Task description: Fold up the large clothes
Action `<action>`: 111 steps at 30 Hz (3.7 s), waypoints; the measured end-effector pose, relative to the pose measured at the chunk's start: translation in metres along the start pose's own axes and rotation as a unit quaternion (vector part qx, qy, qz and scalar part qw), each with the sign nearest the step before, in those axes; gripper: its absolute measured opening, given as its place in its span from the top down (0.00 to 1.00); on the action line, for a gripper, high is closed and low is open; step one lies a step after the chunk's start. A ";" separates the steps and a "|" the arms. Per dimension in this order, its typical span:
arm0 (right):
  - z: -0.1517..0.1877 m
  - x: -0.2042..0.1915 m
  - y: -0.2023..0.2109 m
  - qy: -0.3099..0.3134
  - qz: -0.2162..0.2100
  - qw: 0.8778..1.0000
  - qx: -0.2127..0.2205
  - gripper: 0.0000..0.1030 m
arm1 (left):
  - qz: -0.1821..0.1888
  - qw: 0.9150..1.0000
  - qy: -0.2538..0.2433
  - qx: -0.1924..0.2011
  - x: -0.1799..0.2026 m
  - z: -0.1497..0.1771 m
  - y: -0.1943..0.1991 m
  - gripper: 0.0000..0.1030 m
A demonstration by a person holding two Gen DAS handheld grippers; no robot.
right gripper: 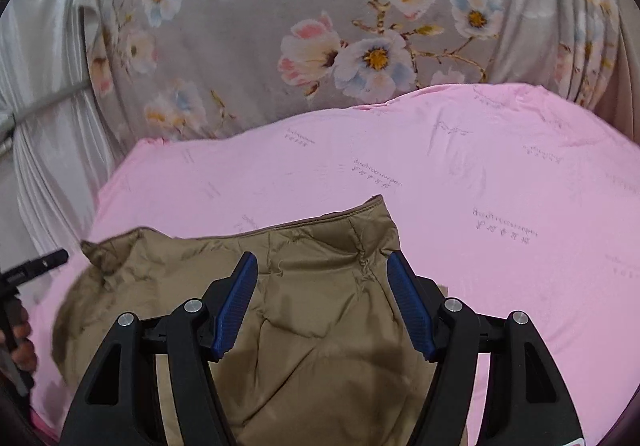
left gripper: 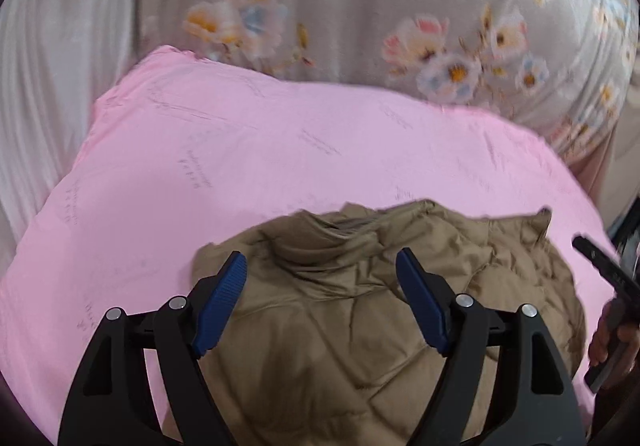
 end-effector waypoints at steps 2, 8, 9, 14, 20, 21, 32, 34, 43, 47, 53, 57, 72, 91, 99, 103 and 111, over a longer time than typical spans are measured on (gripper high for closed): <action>-0.007 0.005 -0.026 0.011 0.051 0.999 -0.011 0.41 | -0.018 0.999 -0.017 -0.024 0.008 -0.001 -0.027 0.33; 0.006 0.037 -0.083 -0.065 0.013 0.994 -0.089 0.45 | -0.046 0.996 0.027 -0.072 -0.020 -0.004 -0.087 0.36; 0.009 0.040 -0.090 -0.074 0.007 0.992 -0.103 0.73 | -0.053 0.995 0.028 -0.075 -0.023 -0.004 -0.093 0.36; -0.010 0.048 -0.054 -0.101 -0.011 0.994 -0.031 0.97 | -0.097 0.994 0.017 -0.057 -0.026 -0.011 -0.097 0.36; 0.024 0.043 -0.091 -0.050 0.039 0.993 -0.098 0.97 | -0.096 0.992 0.044 -0.071 -0.039 0.008 -0.121 0.27; 0.028 0.042 -0.094 -0.048 0.044 0.993 -0.100 0.97 | -0.094 0.992 0.049 -0.071 -0.039 0.009 -0.121 0.26; 0.031 0.038 -0.103 -0.031 0.057 0.990 -0.125 0.91 | -0.107 0.990 0.052 -0.074 -0.041 0.012 -0.126 0.24; 0.026 0.041 -0.089 -0.033 0.067 0.990 -0.120 0.88 | -0.117 0.989 0.054 -0.070 -0.043 0.010 -0.113 0.25; -0.020 -0.053 -0.020 0.025 -0.021 0.999 -0.039 0.83 | -0.072 0.997 0.004 -0.011 0.016 -0.035 -0.034 0.45; -0.013 -0.109 -0.045 0.053 -0.057 0.995 -0.062 0.88 | -0.042 0.998 -0.022 -0.028 0.065 -0.036 -0.059 0.69; 0.025 -0.119 -0.093 0.038 -0.048 0.992 -0.114 0.92 | -0.030 0.997 -0.008 -0.077 0.085 -0.005 -0.117 0.81; 0.034 -0.109 -0.105 0.013 -0.059 0.991 -0.118 0.94 | -0.033 0.997 -0.003 -0.067 0.084 0.007 -0.128 0.81; 0.049 -0.111 -0.115 0.021 -0.048 0.993 -0.104 0.94 | -0.055 0.997 -0.018 -0.049 0.087 0.016 -0.142 0.81; 0.060 -0.096 -0.029 0.016 -0.071 0.996 -0.048 0.88 | -0.025 0.999 0.014 -0.021 0.083 0.033 -0.059 0.71; 0.097 -0.103 -0.029 0.047 -0.046 0.997 -0.049 0.88 | -0.049 0.999 -0.011 -0.008 0.091 0.064 -0.059 0.67; 0.099 -0.105 -0.030 0.056 -0.038 0.996 -0.054 0.87 | -0.071 0.997 -0.031 0.003 0.096 0.070 -0.063 0.67; 0.101 -0.106 -0.032 0.060 -0.035 0.996 -0.058 0.87 | -0.075 0.997 -0.034 0.003 0.097 0.072 -0.064 0.67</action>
Point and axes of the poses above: each gripper's, at about its wrist camera, not at the fingertips, and y roughly against the way its jaws point, x to its right, z to its underside, the point moved 5 cm from there along -y, roughly the way its jaws point, and after that the axes turned 2 degrees about x, right-handed, at the moved point
